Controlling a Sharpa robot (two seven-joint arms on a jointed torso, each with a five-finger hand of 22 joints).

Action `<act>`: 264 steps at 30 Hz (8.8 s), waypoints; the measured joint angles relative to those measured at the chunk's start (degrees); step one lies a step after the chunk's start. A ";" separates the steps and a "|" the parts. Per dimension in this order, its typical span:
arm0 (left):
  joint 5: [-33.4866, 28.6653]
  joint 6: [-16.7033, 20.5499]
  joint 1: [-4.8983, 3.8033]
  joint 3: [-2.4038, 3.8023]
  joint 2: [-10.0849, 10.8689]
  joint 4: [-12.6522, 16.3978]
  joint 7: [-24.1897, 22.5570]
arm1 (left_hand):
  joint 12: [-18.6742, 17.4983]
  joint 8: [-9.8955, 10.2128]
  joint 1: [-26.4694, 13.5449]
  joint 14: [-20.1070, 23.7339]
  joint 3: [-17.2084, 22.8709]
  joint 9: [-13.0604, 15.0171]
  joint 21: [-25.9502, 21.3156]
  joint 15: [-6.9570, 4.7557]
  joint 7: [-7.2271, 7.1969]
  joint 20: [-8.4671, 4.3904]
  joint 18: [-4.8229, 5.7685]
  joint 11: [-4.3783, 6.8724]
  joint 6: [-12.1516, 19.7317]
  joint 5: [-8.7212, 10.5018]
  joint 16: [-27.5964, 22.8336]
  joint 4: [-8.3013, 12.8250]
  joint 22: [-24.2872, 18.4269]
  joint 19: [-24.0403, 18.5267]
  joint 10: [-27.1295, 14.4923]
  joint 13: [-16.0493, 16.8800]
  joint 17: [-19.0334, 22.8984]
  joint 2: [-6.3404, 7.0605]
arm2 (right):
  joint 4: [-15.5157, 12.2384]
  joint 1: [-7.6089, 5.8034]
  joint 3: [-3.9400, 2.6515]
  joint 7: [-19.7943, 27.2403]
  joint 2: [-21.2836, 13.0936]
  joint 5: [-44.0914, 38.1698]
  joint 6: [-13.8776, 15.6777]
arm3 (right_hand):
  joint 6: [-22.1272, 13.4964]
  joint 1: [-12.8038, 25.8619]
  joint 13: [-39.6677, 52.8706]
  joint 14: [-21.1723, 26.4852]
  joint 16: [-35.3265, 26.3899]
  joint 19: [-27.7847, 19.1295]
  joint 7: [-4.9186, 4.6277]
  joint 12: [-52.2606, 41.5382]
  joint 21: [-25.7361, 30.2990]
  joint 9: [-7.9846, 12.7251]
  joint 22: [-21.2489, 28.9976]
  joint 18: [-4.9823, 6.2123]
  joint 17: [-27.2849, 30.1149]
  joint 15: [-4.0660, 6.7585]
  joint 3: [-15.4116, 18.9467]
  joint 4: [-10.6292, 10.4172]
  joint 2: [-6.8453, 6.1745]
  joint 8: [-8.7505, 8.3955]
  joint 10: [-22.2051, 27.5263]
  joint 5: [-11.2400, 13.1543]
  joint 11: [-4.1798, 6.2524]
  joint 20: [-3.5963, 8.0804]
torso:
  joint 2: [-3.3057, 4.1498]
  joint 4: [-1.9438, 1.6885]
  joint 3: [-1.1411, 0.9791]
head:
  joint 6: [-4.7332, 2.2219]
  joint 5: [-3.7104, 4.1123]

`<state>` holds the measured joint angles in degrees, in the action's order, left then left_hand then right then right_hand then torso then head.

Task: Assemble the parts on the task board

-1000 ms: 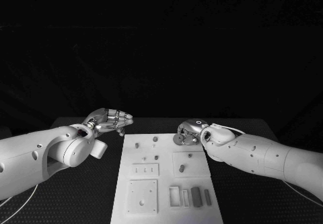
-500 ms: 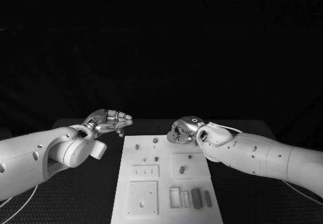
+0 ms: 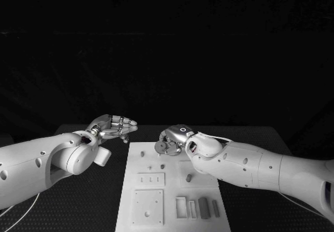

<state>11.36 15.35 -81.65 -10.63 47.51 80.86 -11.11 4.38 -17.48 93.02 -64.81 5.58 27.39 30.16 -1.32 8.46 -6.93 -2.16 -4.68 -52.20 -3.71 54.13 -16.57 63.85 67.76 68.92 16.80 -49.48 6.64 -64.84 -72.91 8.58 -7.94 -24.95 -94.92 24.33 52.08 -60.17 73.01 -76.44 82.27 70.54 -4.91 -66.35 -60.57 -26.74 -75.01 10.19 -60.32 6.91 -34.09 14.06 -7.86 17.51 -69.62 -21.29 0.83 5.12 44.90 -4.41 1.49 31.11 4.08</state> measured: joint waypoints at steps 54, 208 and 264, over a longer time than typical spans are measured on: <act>0.00 -0.05 0.00 -0.02 -0.37 -0.12 0.02 | -0.21 0.00 0.00 0.00 0.00 0.08 -0.22 0.00 0.00 -0.09 0.00 -0.09 0.00 0.00 0.23 0.00 0.13 0.11 0.09 0.14 0.16 0.00 | 5.53 2.66 0.93 -4.58 5.06 -5.67 -0.93 | 0.81 0.13 -1.52 0.19 -0.24 0.17 0.17 1.44 0.00 0.00 0.00 0.00 1.66 -0.22 -0.48 -1.12 -1.21 1.29 1.13 -0.02 -0.32 -0.21 | 0.10 -0.07 0.03 | 0.80 -0.94; -0.01 -1.49 0.74 -0.05 -0.38 -2.41 -0.40 | -0.45 0.67 -0.23 0.00 0.00 0.48 -0.89 0.00 0.32 -0.10 0.02 -0.43 0.11 0.00 0.67 0.00 0.69 0.34 0.37 0.70 0.93 0.22 | 16.53 5.18 -0.92 24.08 -10.12 27.07 -9.27 | -5.95 -1.37 -4.49 8.23 -2.63 -6.10 -1.86 1.84 1.46 -0.43 0.00 0.75 5.19 -2.33 1.58 0.65 0.04 -1.73 10.37 -0.02 -2.23 -2.98 | -0.58 1.40 -0.36 | 0.14 -0.35; -0.01 -1.61 0.74 -0.05 -0.11 -2.07 -0.38 | -0.45 0.67 -0.22 0.00 0.00 0.57 -0.89 0.00 0.28 0.10 0.01 -0.31 0.12 0.00 0.67 0.00 0.83 0.31 0.30 0.69 1.06 0.22 | 17.23 5.47 -0.98 22.92 -8.97 25.48 -7.61 | -3.38 -2.05 -5.57 7.25 -1.84 -5.37 -0.35 1.34 0.32 -4.04 0.00 1.48 5.21 -1.06 0.63 2.24 5.79 3.50 8.81 -0.01 -0.78 -2.22 | -0.61 1.49 -0.48 | 1.05 -0.57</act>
<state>11.35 13.74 -80.91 -10.68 47.40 78.80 -11.50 3.94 -16.81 92.80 -64.81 5.58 27.95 29.27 -1.32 8.74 -6.82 -2.15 -4.99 -52.07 -3.71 54.80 -16.57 64.68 68.08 69.22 17.50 -48.42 6.86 -47.60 -67.43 7.59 14.98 -33.91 -69.44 16.72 48.69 -62.23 67.44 -69.19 80.43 65.18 -5.26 -65.01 -60.24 -30.79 -75.01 11.67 -55.11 5.85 -33.46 16.30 -2.07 21.01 -60.81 -21.30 0.05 2.90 44.29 -2.92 1.02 32.17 3.51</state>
